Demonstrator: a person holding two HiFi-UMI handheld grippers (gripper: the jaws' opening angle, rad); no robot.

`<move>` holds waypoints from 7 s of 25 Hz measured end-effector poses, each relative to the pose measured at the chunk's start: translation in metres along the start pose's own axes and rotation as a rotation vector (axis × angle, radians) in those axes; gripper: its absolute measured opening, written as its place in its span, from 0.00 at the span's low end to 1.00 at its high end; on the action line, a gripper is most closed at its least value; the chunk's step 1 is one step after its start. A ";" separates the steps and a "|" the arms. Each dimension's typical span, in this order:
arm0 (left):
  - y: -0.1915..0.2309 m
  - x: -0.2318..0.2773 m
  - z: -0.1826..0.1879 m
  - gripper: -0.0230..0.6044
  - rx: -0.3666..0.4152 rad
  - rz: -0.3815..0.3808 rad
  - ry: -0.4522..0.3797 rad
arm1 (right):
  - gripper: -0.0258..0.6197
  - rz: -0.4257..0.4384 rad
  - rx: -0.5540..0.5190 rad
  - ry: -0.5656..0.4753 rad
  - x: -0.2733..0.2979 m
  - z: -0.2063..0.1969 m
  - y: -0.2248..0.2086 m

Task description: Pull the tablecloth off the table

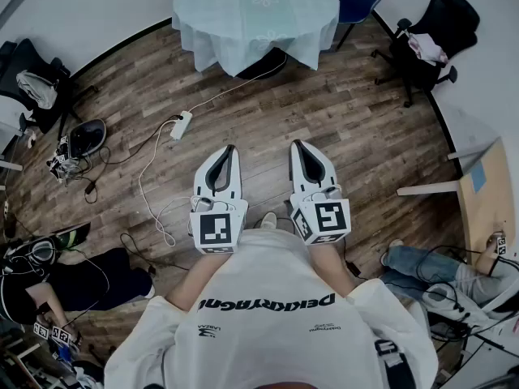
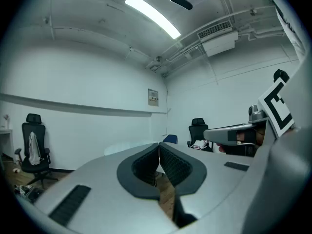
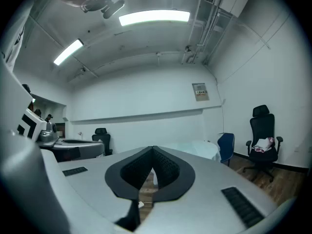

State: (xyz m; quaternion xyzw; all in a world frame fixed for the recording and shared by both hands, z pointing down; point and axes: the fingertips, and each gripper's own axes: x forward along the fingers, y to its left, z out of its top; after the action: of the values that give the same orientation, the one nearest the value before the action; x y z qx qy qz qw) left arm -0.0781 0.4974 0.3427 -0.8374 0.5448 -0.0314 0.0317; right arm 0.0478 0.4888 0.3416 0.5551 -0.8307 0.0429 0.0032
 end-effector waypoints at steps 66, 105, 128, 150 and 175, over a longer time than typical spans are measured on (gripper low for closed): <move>0.192 0.430 -0.061 0.06 -0.135 0.026 0.111 | 0.09 -0.112 0.028 0.171 0.412 -0.012 -0.200; 0.336 0.781 -0.191 0.18 -0.131 0.143 0.415 | 0.21 -0.076 0.160 0.435 0.761 -0.125 -0.429; 0.381 0.876 -0.317 0.41 -0.233 0.199 0.616 | 0.46 -0.107 0.152 0.636 0.864 -0.229 -0.514; 0.426 0.948 -0.407 0.45 -0.180 0.175 0.759 | 0.47 -0.178 0.108 0.786 0.937 -0.295 -0.589; 0.412 0.948 -0.415 0.22 -0.180 0.110 0.824 | 0.15 -0.163 0.038 0.811 0.927 -0.297 -0.583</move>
State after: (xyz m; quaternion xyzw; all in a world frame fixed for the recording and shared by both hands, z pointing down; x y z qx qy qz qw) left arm -0.1062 -0.5442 0.7372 -0.7239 0.5563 -0.3139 -0.2605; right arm 0.2170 -0.5656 0.7264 0.5571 -0.7145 0.2730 0.3234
